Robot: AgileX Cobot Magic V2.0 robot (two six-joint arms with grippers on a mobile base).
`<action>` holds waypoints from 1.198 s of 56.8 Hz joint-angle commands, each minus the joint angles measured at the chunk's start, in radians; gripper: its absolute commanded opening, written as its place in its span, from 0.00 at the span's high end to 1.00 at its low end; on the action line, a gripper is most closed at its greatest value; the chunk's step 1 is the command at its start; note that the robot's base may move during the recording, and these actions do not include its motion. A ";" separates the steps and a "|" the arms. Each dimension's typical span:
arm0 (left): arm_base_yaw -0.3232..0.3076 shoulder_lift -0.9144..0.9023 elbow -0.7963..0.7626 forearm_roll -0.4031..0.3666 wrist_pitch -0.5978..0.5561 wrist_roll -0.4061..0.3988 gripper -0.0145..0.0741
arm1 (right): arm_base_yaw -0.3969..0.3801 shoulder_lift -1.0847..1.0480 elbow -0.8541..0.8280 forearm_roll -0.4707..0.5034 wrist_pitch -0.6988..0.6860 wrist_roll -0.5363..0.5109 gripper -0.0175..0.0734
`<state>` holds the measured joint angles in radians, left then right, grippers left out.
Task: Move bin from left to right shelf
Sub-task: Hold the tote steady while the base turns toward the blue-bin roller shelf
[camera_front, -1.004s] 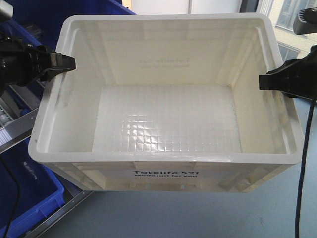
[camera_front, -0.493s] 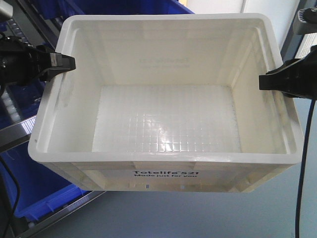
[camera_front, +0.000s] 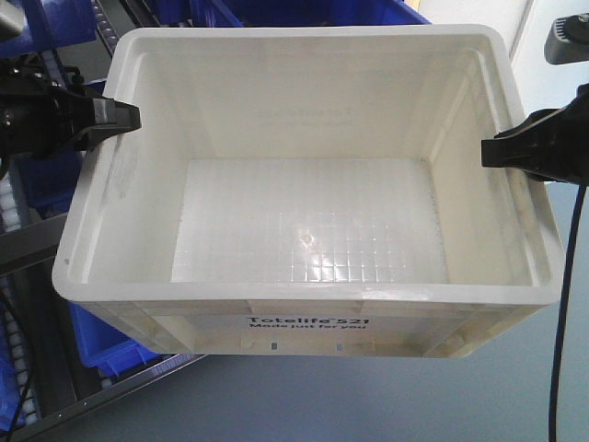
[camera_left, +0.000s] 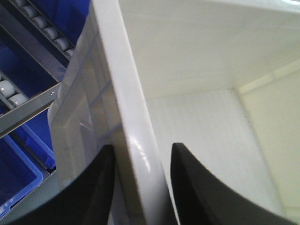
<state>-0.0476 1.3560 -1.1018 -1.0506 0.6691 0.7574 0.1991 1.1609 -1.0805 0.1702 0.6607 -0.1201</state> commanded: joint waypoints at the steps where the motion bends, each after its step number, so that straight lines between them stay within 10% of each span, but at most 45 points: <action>1: -0.054 -0.048 -0.047 -0.185 0.199 0.017 0.84 | 0.031 -0.026 -0.049 0.180 -0.146 -0.028 0.81; 68: -0.054 -0.048 -0.047 -0.185 0.200 0.017 0.84 | 0.031 -0.026 -0.049 0.180 -0.146 -0.028 0.81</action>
<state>-0.0476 1.3560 -1.1018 -1.0506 0.6691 0.7574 0.1991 1.1609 -1.0805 0.1703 0.6607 -0.1201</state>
